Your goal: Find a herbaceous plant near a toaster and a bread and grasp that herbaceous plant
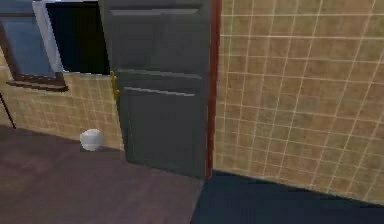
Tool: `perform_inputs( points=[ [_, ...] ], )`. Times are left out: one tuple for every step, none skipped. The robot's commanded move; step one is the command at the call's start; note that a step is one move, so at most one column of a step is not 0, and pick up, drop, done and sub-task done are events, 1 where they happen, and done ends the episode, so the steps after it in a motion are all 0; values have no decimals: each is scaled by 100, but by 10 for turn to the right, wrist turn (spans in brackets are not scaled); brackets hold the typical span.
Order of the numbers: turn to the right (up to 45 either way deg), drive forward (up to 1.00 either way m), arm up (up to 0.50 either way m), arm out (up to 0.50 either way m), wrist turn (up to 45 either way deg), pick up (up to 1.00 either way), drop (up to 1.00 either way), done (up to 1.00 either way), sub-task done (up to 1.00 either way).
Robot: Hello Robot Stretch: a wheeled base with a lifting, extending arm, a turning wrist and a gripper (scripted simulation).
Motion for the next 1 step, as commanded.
perform_inputs(
  points=[
    [450,0,0,0,0,0,0,0,0]
  ],
)
